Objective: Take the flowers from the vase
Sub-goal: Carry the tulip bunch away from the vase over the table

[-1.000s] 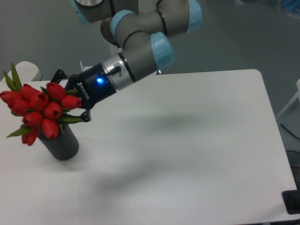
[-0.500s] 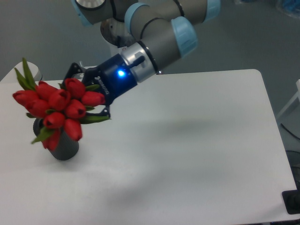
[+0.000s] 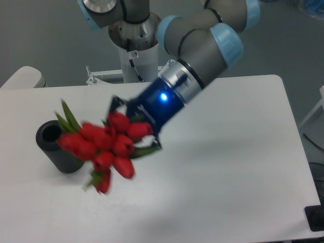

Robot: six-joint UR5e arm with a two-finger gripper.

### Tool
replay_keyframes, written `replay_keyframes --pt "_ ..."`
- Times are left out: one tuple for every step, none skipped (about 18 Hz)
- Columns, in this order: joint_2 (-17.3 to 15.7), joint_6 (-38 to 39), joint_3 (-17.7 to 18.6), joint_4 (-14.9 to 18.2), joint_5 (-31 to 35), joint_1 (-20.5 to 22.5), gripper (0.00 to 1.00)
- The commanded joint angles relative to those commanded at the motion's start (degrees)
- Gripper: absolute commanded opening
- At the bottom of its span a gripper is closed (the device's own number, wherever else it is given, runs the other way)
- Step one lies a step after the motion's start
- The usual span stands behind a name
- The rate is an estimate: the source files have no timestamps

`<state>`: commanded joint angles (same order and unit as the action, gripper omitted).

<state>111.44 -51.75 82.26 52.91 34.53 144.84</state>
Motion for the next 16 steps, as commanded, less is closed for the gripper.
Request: replay_keyframes --pt "0.1 -1.9 0.5 0.0 1.0 0.1 0.07" --pt "0.2 -3.5 1.0 0.1 2.5 0.2 0.07" --pt "0.1 -4.6 1.1 0.3 5.5 0.2 0.07" --pt "0.1 -5.4 1.2 0.8 9.6 0.1 0.07" --pt "-0.1 -6.1 1.4 1.3 13.6 -0.1 0.08" --pt "-0.1 -6.7 1.6 1.8 16.4 -0.2 0.08" --pt "-0.2 -7.5 2.1 2.5 18.0 -0.2 0.08" --pt "-0.1 -8.4 2.5 3.2 18.8 -0.2 0.1" --pt "-0.1 -9.3 3.0 4.1 19.3 0.0 0.12" --pt "0.2 -9.9 3.1 5.1 20.0 0.3 0.12" --pt "0.4 -10.2 3.0 6.2 21.0 0.6 0.12" --pt "1.1 -10.2 2.6 7.5 22.5 0.9 0.12" --pt "1.8 -10.3 1.9 8.6 24.4 1.0 0.12" --pt "2.5 -10.6 1.2 9.6 26.8 1.0 0.11" --pt "3.3 -11.2 0.5 10.5 29.3 1.0 0.11" --pt "4.1 -12.0 -0.3 11.4 31.6 1.0 0.11"
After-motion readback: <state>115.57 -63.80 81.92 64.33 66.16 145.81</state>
